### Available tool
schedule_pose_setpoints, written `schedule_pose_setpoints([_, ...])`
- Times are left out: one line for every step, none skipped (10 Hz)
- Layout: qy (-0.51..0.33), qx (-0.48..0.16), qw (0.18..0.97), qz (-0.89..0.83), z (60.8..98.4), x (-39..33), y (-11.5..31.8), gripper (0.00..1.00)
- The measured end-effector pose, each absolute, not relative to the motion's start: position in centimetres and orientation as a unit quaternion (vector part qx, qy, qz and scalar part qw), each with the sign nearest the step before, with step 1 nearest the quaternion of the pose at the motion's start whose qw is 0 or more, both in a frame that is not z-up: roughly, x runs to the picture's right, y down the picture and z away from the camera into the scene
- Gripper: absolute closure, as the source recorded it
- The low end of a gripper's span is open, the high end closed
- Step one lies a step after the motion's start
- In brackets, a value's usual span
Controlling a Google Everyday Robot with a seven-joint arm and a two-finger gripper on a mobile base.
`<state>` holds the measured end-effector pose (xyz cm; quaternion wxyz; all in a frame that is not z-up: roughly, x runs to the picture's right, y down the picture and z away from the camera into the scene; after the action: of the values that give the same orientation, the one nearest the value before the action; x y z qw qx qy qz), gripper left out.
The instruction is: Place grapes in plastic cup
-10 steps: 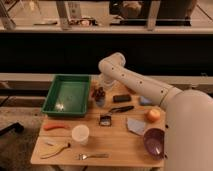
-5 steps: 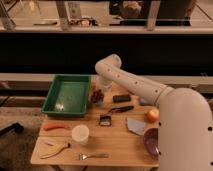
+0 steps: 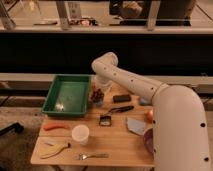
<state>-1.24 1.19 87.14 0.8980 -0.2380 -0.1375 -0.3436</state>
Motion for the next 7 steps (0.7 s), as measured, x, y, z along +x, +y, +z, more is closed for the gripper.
schedule_pose_setpoints([-0.132,-0.24,0.898,-0.344,87.0,-0.73,1.01,0.97])
schedule_pose_setpoints([-0.127,-0.243,0.898,-0.344,86.86,-0.32,0.96,0.97])
schedule_pose_setpoints([-0.125,-0.245,0.897,-0.345,86.82,-0.1,0.91,0.97])
schedule_pose_setpoints([-0.122,-0.249,0.896,-0.347,86.84,0.11,0.94,0.97])
schedule_pose_setpoints([-0.119,-0.253,0.895,-0.349,86.97,0.19,1.01,0.97])
schedule_pose_setpoints([-0.118,-0.256,0.893,-0.35,87.09,0.23,1.08,0.97])
schedule_pose_setpoints([-0.116,-0.258,0.892,-0.353,87.25,0.15,1.08,0.97])
